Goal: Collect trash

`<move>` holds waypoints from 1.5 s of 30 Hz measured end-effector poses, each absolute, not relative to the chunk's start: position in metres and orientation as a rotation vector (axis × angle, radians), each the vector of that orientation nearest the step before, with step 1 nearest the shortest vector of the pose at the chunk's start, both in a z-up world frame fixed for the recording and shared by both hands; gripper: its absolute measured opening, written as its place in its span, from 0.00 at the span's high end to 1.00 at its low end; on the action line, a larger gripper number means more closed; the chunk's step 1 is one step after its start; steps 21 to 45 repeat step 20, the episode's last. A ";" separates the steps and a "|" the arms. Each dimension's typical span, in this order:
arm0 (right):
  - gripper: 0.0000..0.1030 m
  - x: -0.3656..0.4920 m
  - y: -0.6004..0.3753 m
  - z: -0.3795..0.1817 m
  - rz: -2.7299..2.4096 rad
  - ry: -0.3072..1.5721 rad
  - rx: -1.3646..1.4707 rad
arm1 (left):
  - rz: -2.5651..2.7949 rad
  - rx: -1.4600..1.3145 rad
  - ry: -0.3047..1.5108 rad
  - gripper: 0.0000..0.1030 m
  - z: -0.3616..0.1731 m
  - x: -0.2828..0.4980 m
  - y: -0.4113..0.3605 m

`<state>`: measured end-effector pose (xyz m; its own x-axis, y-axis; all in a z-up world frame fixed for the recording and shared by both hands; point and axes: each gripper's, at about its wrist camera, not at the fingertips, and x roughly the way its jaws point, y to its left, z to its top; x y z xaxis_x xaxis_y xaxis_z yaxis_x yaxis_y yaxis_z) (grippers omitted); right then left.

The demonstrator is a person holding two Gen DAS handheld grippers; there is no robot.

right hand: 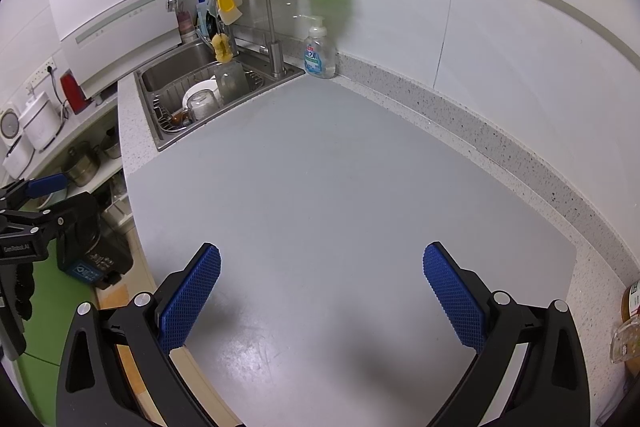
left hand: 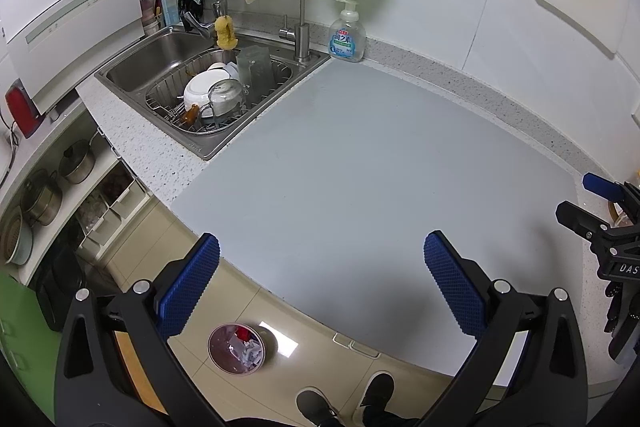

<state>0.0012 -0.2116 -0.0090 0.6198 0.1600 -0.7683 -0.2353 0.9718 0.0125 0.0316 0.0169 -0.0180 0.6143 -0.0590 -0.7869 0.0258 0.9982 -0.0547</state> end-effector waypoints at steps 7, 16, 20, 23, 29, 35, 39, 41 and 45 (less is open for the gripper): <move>0.06 0.001 -0.211 -0.009 0.228 0.873 -0.091 | -0.046 -0.043 0.909 0.03 -0.017 0.031 0.017; 0.06 -0.001 -0.211 -0.009 0.229 0.872 -0.092 | -0.039 -0.038 0.934 0.03 -0.020 0.034 0.019; 0.06 -0.004 -0.210 -0.009 0.232 0.873 -0.090 | -0.012 -0.014 0.913 0.03 -0.019 0.031 0.020; 0.06 -0.004 -0.210 -0.009 0.232 0.873 -0.090 | -0.012 -0.014 0.913 0.03 -0.019 0.031 0.020; 0.06 -0.004 -0.210 -0.009 0.232 0.873 -0.090 | -0.012 -0.014 0.913 0.03 -0.019 0.031 0.020; 0.06 -0.004 -0.210 -0.009 0.232 0.873 -0.090 | -0.012 -0.014 0.913 0.03 -0.019 0.031 0.020; 0.06 -0.004 -0.210 -0.009 0.232 0.873 -0.090 | -0.012 -0.014 0.913 0.03 -0.019 0.031 0.020; 0.06 -0.004 -0.210 -0.009 0.232 0.873 -0.090 | -0.012 -0.014 0.913 0.03 -0.019 0.031 0.020; 0.06 -0.004 -0.210 -0.009 0.232 0.873 -0.090 | -0.012 -0.014 0.913 0.03 -0.019 0.031 0.020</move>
